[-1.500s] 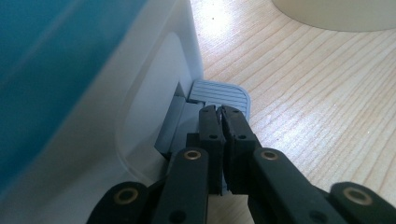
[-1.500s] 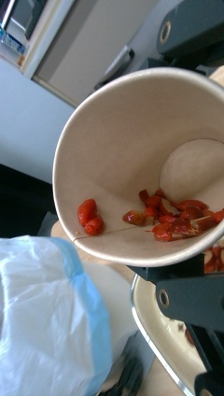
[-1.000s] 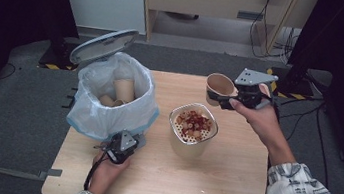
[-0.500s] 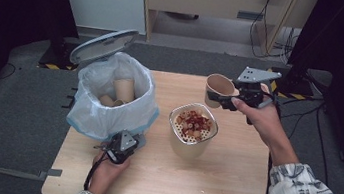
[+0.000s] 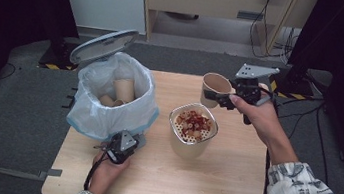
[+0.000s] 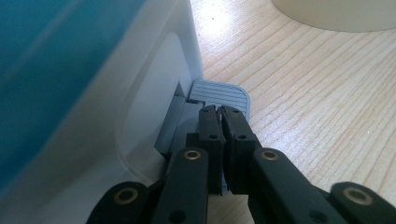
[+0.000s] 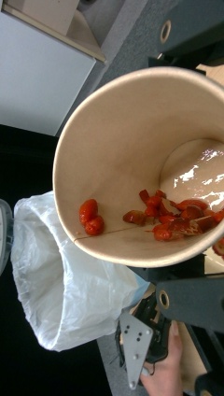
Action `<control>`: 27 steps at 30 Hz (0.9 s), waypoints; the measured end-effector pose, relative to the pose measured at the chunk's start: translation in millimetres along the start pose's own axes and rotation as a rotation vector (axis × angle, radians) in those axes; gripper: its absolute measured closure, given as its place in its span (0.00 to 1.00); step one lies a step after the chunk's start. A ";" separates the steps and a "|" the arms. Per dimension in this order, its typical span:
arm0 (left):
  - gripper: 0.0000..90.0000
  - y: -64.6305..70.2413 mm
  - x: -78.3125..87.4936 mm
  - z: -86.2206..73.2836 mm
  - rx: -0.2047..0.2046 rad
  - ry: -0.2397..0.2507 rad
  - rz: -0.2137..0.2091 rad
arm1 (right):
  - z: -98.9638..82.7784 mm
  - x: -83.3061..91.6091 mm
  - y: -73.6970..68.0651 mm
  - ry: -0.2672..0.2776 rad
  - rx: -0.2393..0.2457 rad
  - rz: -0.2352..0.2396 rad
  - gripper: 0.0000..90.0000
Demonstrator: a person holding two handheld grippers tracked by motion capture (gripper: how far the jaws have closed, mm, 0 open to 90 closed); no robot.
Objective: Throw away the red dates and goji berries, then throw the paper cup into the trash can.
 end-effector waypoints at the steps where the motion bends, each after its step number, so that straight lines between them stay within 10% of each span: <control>1: 0.96 0.0 0.0 0.0 0.000 0.000 0.000 | 1.2 -0.1 -0.7 -0.001 0.003 0.002 0.40; 27: 0.96 0.2 0.2 -0.3 0.005 -0.001 -0.003 | 33.4 -14.5 -13.6 0.012 -0.010 0.042 0.39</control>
Point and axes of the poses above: each handheld gripper's, and its own axes: x roughly backward along the jaws, z roughly out of its top, y roughly to its right, the point moved 3 cm from there along -x, roughly forward along the jaws, and after that the axes turned 13 degrees about -y, right-handed, at the moved point
